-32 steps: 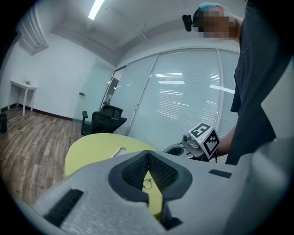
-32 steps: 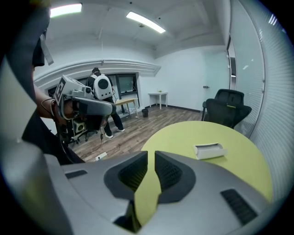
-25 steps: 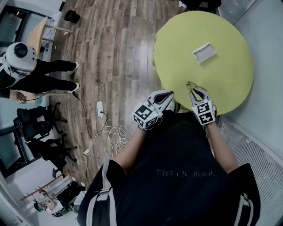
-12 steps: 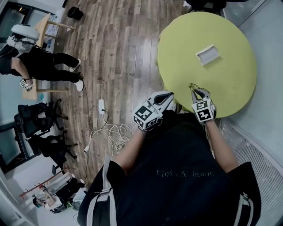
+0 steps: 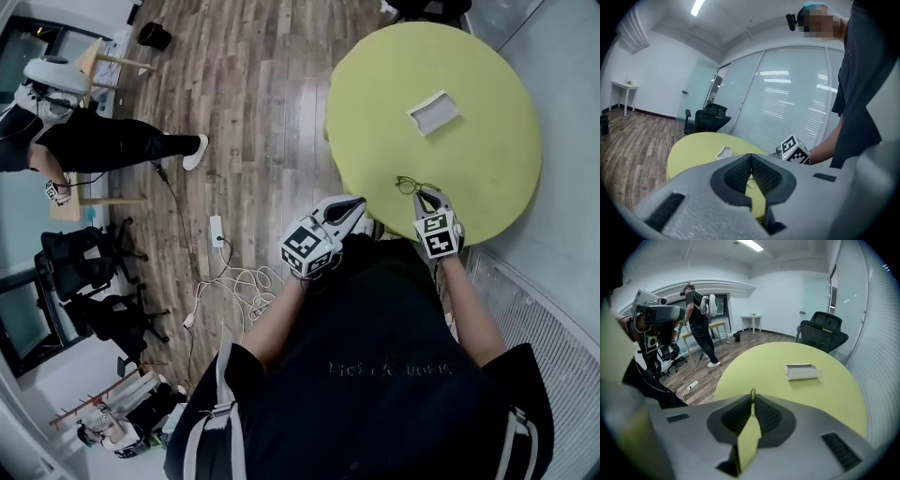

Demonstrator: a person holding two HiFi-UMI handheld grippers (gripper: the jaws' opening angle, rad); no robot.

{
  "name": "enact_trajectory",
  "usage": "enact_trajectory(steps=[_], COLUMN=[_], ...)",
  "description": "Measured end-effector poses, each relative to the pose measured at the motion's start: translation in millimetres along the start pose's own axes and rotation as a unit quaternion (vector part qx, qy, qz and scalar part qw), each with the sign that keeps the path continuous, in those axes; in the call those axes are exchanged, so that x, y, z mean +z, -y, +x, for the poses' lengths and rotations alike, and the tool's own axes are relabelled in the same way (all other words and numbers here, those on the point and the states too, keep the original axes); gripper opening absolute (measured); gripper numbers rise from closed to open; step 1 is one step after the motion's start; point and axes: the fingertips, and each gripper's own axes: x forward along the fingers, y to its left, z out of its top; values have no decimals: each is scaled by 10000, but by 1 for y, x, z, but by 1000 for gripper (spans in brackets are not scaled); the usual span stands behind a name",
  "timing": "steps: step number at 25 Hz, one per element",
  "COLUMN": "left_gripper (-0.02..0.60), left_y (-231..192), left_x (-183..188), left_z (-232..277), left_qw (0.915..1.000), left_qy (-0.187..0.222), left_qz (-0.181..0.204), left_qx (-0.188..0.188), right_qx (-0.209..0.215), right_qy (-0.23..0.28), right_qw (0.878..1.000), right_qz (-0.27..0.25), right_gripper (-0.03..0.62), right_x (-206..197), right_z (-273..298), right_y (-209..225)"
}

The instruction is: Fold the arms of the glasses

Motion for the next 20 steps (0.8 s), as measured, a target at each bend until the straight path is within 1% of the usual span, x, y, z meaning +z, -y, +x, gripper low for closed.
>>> enact_trajectory(steps=[9,14,17,20], left_gripper=[18,18,18,18], left_y=[9,14,13,14], left_x=[2,-7,-8,-12], left_z=[10,18,17,15], left_qw=[9999,9997,9996,9996], left_qy=[-140,-231,-264,-263], left_qz=[64,91,115,74], left_qx=[-67,-78,-48,34], right_qx=[-124,-152,-135,-98], right_qy=[-193,-308,-347,-491], right_qw=[9992,9985,9974,9949], right_qz=[333,421,615,878], right_gripper=[35,35,35,35], right_x=[-31,-57,-69,-90], right_z=[4,15,24,32], right_y=[26,37,39,42])
